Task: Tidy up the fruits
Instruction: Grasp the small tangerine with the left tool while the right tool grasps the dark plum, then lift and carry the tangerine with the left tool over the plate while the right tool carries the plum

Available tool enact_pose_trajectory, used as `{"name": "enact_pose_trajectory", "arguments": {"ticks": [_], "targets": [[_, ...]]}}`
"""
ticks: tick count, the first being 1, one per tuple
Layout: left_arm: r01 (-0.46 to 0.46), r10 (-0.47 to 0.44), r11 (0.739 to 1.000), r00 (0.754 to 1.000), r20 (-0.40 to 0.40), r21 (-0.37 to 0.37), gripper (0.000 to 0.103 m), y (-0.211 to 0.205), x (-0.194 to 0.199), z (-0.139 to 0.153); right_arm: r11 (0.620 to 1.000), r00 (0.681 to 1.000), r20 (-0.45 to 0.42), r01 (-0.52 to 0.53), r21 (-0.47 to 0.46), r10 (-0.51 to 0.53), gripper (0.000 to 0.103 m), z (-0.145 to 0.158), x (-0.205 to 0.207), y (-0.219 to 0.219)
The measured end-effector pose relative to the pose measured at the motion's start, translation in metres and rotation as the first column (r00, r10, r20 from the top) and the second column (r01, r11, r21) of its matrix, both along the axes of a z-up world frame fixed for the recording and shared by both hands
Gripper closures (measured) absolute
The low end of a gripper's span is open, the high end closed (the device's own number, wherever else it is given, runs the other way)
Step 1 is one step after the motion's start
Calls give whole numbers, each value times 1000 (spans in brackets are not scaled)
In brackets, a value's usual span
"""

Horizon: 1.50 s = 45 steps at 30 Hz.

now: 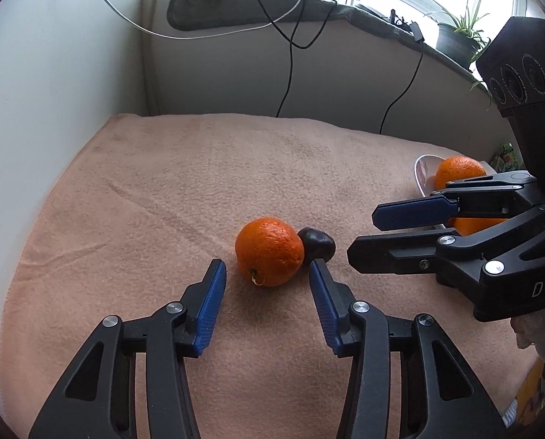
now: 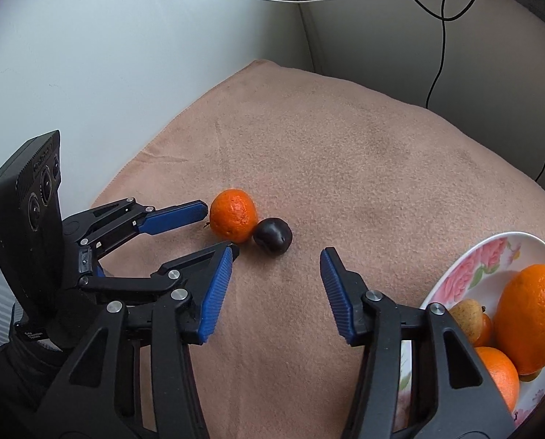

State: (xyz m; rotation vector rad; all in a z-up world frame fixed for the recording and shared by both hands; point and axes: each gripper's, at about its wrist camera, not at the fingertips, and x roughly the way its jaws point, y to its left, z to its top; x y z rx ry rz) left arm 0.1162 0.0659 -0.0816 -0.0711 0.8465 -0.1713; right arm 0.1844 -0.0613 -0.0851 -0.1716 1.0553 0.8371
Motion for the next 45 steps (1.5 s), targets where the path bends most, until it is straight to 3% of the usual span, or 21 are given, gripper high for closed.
{"name": "enact_pose_trajectory", "arguments": {"ticks": [7, 12, 33, 35, 37, 45], "targets": [[17, -17, 1000, 1000, -13, 5, 57, 2, 12, -4, 1000, 999, -31, 9, -18, -9, 60, -8, 9, 7], [24, -25, 1000, 1000, -12, -10, 66, 3, 14, -5, 1000, 999, -44, 9, -17, -10, 60, -10, 12, 11], [26, -26, 1000, 1000, 7, 2, 68, 7, 9, -5, 999, 995, -96, 14, -35, -17, 60, -24, 26, 28], [27, -27, 1000, 1000, 6, 0, 68, 7, 10, -5, 999, 996, -92, 8, -37, -11, 63, -24, 26, 31], [29, -29, 1000, 1000, 7, -1, 68, 8, 11, -5, 999, 995, -97, -1, -37, -3, 73, -24, 26, 33], [24, -24, 1000, 1000, 14, -4, 69, 7, 10, -5, 999, 997, -83, -4, -36, 1, 74, -19, 20, 35]]}}
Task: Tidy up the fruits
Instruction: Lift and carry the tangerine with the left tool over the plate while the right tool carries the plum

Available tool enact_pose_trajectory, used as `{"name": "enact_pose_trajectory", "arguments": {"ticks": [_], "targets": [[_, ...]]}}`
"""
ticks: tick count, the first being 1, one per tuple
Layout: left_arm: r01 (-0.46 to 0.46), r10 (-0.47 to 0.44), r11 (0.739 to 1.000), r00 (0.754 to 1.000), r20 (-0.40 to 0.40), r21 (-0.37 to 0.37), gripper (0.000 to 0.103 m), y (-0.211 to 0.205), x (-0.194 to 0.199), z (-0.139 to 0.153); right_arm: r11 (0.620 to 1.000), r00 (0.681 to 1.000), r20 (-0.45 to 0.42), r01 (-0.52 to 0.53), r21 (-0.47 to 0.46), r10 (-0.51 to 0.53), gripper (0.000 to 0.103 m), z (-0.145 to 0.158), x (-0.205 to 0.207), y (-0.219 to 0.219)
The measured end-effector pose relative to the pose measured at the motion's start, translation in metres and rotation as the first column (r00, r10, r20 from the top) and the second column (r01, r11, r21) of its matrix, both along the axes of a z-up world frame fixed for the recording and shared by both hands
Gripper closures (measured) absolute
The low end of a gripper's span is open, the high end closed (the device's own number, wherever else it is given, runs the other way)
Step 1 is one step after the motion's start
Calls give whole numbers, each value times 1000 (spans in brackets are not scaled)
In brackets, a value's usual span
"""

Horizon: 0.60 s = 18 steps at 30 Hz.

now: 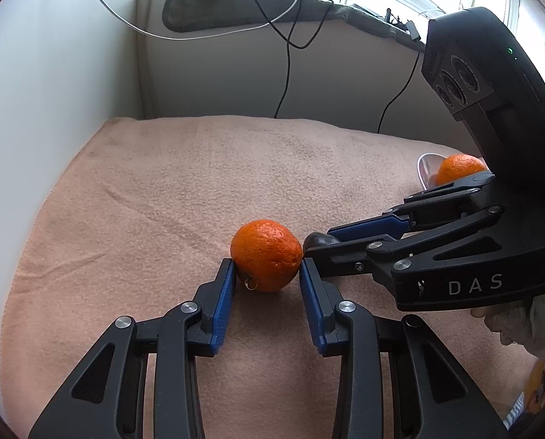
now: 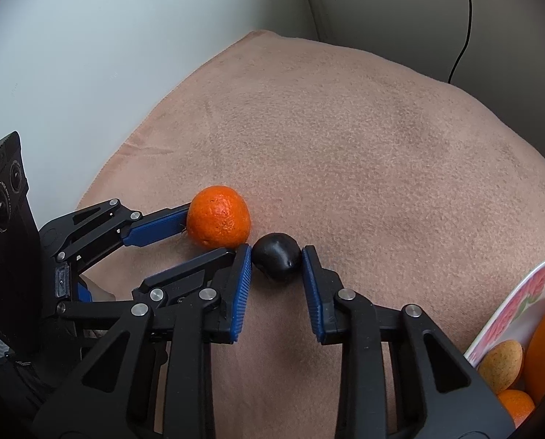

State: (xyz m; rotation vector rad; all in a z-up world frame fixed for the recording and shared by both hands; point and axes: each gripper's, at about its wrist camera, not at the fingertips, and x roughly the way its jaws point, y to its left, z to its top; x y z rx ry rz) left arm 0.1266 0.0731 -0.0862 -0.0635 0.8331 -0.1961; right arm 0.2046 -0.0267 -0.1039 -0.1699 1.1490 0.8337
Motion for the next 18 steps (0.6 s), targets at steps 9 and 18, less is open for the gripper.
{"name": "enact_pose_trajectory", "arguments": {"ticks": [9, 18], "targets": [[-10, 11, 1000, 1000, 17, -23, 69, 3, -11, 7, 1000, 999, 33, 4, 23, -5, 74, 17, -10, -11], [3, -1, 999, 999, 49, -35, 69, -6, -22, 22, 998, 997, 74, 16, 52, -20, 74, 38, -21, -27]]}}
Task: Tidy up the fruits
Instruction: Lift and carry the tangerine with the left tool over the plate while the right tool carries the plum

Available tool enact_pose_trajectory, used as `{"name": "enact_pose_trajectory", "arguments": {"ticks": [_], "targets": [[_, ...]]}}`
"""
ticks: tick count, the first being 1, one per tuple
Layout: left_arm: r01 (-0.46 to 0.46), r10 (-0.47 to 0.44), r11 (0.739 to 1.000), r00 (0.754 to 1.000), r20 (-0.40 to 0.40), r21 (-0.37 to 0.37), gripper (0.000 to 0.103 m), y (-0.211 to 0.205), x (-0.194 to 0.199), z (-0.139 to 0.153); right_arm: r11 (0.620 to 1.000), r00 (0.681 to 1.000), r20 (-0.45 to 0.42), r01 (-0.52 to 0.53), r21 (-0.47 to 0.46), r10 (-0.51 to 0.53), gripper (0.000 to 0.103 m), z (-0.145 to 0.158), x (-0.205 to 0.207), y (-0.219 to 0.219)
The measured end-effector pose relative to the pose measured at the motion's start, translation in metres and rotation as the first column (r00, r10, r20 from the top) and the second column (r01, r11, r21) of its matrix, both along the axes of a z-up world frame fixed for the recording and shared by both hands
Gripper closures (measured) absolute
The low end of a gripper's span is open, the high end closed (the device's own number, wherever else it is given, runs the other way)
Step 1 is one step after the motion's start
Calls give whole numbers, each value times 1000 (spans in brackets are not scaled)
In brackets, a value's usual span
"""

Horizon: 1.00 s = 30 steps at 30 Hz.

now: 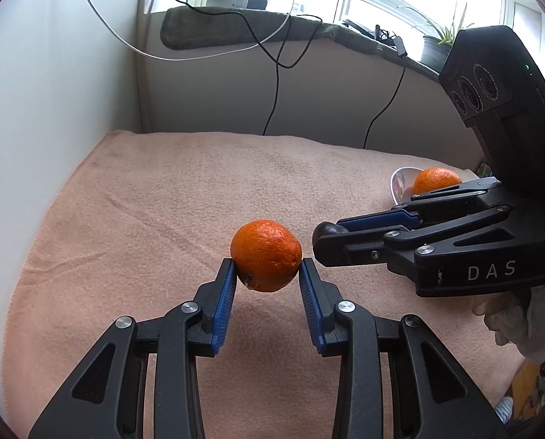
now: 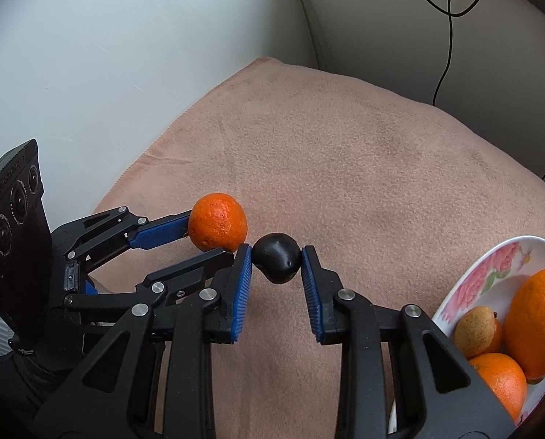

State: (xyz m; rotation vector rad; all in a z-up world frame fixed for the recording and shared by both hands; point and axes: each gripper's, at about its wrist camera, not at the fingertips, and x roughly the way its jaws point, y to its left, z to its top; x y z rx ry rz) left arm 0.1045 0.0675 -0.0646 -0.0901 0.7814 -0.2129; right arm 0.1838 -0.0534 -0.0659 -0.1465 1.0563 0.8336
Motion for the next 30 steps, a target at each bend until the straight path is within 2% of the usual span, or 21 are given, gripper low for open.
{"name": "enact_pose_trajectory", "arguments": {"ticks": [12, 30], "targets": [[48, -47, 999, 998, 52, -8, 69, -27, -11, 22, 997, 998, 44, 51, 57, -53, 74, 26, -18, -43], [172, -168, 984, 982, 82, -37, 69, -91, -2, 37, 970, 972, 95, 202, 135, -216, 74, 55, -34, -136]]}}
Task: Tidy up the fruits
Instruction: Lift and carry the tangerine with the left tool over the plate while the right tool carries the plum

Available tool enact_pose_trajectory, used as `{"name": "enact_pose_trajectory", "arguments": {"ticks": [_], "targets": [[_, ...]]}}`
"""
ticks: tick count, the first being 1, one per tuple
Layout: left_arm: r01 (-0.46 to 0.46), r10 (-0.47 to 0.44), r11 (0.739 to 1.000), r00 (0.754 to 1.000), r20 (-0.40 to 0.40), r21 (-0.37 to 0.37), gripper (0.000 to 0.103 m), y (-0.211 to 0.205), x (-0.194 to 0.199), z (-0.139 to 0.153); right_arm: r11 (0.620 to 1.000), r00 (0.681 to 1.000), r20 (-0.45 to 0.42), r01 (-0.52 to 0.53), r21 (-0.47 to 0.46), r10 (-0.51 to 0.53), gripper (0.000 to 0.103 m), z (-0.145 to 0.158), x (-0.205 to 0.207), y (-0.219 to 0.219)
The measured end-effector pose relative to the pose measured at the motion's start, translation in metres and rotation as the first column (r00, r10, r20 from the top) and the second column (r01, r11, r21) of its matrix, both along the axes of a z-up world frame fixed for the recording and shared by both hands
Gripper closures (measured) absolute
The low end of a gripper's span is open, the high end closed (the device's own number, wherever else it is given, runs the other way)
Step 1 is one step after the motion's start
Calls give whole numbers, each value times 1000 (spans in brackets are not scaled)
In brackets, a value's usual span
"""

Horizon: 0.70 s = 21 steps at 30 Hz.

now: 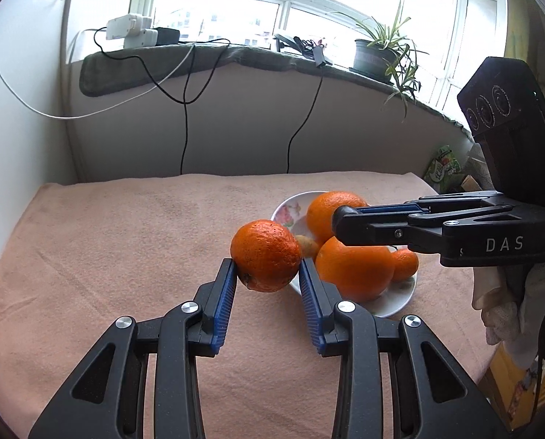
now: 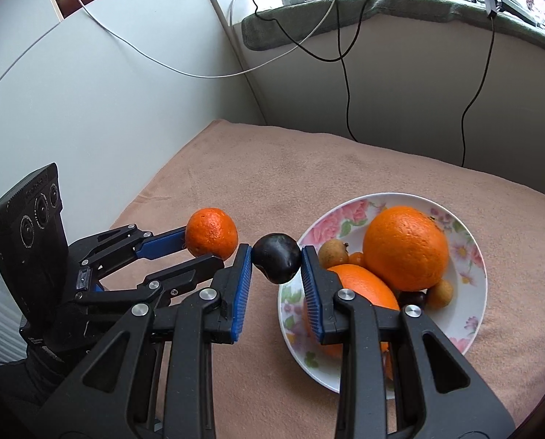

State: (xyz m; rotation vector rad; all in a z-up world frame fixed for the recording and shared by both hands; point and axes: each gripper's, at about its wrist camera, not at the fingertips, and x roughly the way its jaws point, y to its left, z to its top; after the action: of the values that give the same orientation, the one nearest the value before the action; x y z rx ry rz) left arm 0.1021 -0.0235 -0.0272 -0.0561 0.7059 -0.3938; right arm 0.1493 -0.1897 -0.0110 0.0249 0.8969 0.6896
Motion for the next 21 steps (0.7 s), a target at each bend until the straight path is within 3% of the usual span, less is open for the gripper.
{"name": "enact_pose_trajectory", "arguments": {"ticks": [11, 21], "targets": [[62, -62, 998, 998, -10, -4, 69, -39, 30, -2, 992, 992, 3, 125, -2, -125, 74, -9, 3, -60], [86, -86, 996, 996, -5, 24, 68, -55, 42, -1, 988, 988, -7, 153, -13, -153, 74, -21, 10, -68]]}}
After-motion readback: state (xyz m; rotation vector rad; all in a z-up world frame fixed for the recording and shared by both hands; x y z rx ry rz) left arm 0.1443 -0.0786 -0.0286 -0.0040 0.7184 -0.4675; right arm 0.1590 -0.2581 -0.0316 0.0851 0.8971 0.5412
